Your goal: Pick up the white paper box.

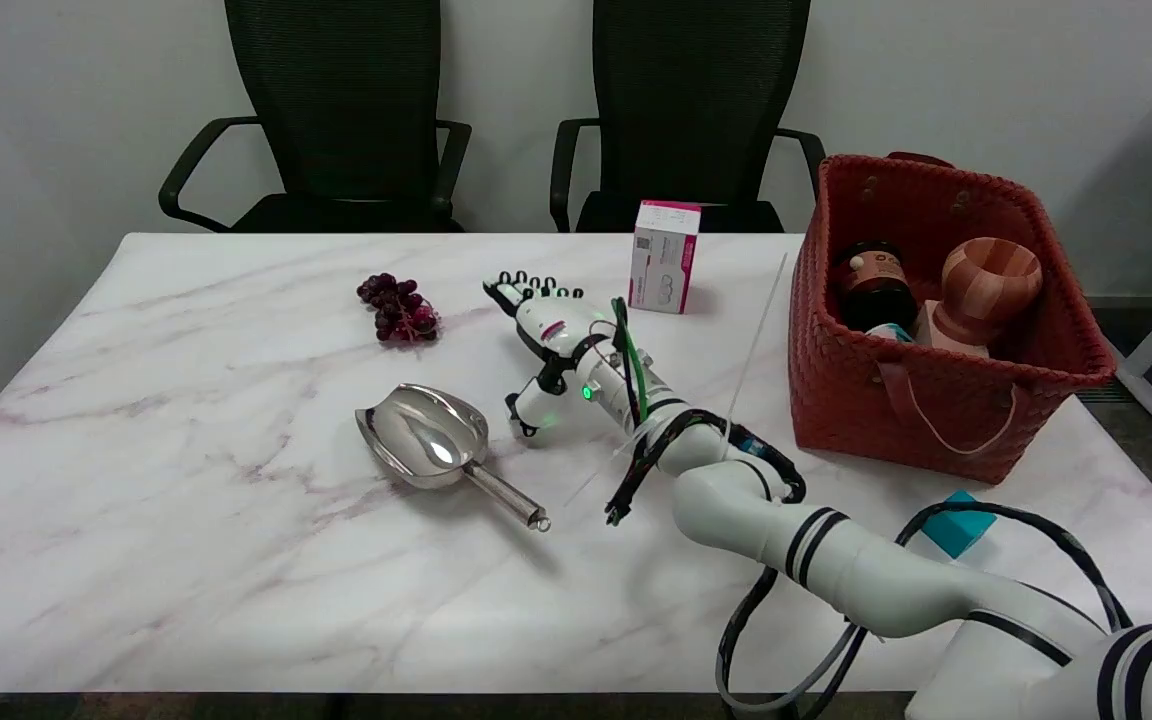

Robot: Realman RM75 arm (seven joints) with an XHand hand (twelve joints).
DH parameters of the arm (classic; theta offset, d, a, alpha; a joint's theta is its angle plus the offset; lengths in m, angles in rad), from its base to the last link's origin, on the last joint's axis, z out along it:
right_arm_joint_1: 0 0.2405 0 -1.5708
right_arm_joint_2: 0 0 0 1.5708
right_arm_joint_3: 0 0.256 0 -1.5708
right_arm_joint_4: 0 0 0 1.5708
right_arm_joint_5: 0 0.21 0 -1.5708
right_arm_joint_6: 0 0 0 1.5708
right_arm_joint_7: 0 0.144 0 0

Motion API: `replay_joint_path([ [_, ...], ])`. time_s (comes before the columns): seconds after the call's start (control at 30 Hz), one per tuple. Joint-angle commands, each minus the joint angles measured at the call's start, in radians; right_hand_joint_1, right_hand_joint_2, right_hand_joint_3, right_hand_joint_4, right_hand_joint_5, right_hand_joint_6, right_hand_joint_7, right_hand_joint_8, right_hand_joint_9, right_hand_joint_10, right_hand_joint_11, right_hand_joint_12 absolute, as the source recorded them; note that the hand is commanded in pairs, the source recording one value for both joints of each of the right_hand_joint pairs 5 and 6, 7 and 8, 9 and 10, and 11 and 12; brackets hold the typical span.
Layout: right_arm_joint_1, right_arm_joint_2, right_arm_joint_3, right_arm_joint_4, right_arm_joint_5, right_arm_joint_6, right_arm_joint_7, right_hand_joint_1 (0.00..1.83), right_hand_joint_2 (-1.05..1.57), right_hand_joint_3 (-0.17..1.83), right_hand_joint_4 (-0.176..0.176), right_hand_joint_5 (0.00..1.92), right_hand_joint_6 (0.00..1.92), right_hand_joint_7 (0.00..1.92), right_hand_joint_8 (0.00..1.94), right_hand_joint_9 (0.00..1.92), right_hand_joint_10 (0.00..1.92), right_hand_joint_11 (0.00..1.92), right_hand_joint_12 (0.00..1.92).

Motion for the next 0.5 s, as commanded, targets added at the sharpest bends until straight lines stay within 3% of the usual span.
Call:
replay_joint_path([
  [0.03,0.005,-0.002,-0.008,-0.034,0.024,-0.028,-0.006,1.2,0.3,1.23,0.0,0.05,0.05,0.05,0.05,0.18,0.18,0.17,0.17],
  [0.33,-0.001,0.01,0.005,0.004,0.024,-0.006,0.001,1.2,0.29,1.24,0.0,0.05,0.05,0.06,0.06,0.18,0.18,0.17,0.17],
  [0.5,-0.017,0.014,0.008,0.028,0.144,0.09,0.001,1.2,0.29,1.23,0.0,0.05,0.05,0.06,0.06,0.18,0.18,0.17,0.17],
])
